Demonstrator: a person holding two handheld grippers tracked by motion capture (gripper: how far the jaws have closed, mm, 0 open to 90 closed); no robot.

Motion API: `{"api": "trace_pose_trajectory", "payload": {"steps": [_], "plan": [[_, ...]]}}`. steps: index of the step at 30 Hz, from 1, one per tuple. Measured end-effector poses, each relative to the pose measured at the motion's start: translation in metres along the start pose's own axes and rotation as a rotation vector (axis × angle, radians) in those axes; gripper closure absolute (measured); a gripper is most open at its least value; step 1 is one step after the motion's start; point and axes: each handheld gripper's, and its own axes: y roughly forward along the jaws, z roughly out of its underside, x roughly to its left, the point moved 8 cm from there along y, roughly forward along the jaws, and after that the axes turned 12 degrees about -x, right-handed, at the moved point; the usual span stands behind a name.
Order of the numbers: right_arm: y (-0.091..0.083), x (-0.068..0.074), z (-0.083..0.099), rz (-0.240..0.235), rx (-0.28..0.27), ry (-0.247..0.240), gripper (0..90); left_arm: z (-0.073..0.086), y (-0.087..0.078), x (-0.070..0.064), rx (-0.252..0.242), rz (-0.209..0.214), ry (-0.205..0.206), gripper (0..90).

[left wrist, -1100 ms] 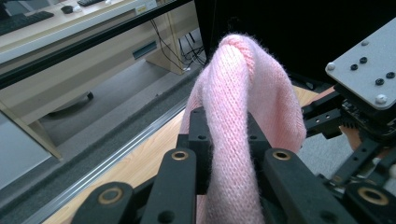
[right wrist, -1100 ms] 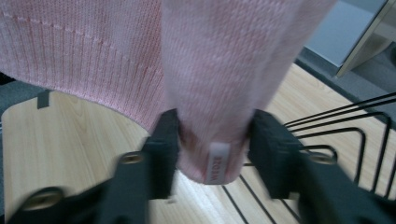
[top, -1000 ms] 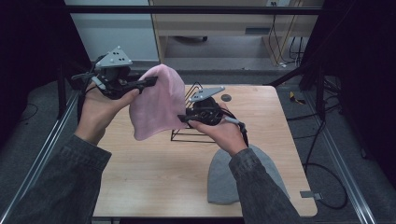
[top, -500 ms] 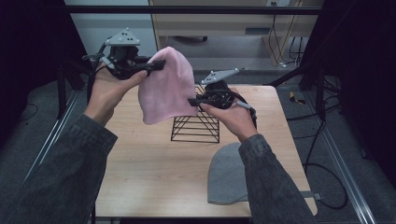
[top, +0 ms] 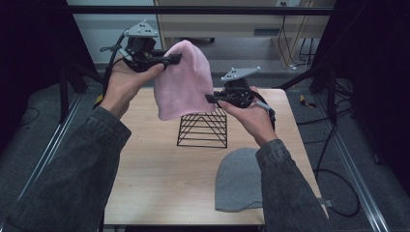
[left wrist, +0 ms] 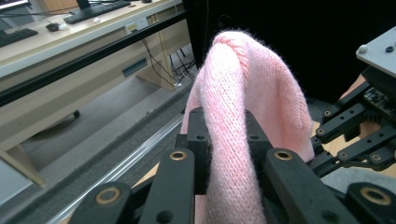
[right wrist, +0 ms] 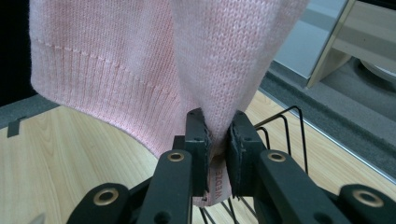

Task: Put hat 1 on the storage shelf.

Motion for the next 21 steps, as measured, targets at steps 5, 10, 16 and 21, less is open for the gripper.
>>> {"api": "trace_pose_trajectory", "payload": {"steps": [5, 10, 16, 21], "plan": [[0.004, -0.007, 0.005, 0.004, 0.012, 0.007, 80.1, 0.007, 0.009, 0.004, 0.016, 0.002, -0.013, 77.3], [0.006, -0.015, 0.006, 0.019, 0.005, 0.027, 80.7, 0.010, 0.016, 0.009, 0.008, -0.003, -0.034, 77.0], [0.006, -0.025, 0.013, 0.056, 0.025, 0.010, 80.8, 0.021, 0.030, 0.013, 0.021, 0.002, -0.049, 76.2], [0.005, -0.033, 0.021, 0.078, 0.023, 0.008, 80.7, 0.026, 0.043, 0.016, 0.021, 0.013, -0.053, 75.8]]}}
